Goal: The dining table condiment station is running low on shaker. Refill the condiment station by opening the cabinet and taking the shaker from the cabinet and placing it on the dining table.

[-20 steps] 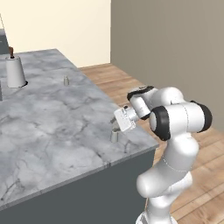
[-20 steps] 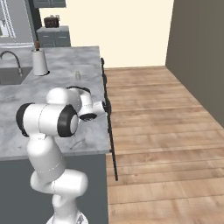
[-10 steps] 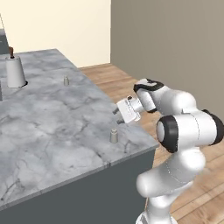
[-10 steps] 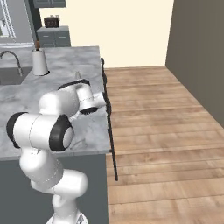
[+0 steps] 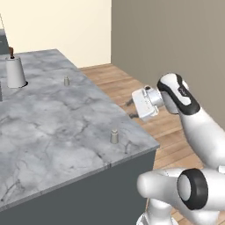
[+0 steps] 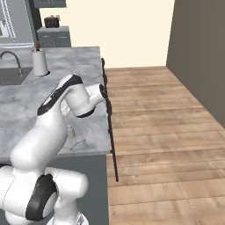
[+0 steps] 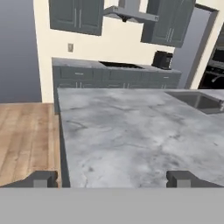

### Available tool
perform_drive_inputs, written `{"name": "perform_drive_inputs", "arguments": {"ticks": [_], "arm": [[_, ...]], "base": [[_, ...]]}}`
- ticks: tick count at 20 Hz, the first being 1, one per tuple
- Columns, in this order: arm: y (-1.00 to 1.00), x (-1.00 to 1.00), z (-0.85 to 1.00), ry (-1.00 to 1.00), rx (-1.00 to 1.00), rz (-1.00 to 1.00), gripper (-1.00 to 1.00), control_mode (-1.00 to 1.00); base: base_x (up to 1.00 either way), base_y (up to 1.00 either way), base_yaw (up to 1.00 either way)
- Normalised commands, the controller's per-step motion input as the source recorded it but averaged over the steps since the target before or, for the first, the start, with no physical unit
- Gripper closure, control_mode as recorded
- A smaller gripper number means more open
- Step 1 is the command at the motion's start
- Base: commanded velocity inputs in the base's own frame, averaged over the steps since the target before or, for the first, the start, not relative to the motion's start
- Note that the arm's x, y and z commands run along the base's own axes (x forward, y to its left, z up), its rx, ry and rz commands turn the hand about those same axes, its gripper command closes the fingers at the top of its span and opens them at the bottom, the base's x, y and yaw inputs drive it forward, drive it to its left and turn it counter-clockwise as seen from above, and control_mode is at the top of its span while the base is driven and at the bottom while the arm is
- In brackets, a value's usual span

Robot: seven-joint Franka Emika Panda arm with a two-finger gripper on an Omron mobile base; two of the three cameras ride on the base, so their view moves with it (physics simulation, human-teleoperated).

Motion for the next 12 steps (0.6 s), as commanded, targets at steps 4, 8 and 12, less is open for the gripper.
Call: {"name": "perform_drive_inputs", "arguments": {"ticks": [4, 8, 12], "arm": [[-0.06, -1.00, 1.00, -0.02, -0.11, -0.05, -1.00, -1.00], [-0.09, -1.00, 1.00, -0.07, -0.09, -0.08, -1.00, -1.00], [-0.46, -1.00, 0.88, -0.10, 0.00, -0.15, -1.00, -1.00]], "base": [[0.00, 0.00, 0.00], [0.00, 0.00, 0.00], [0.00, 0.00, 0.00]]}}
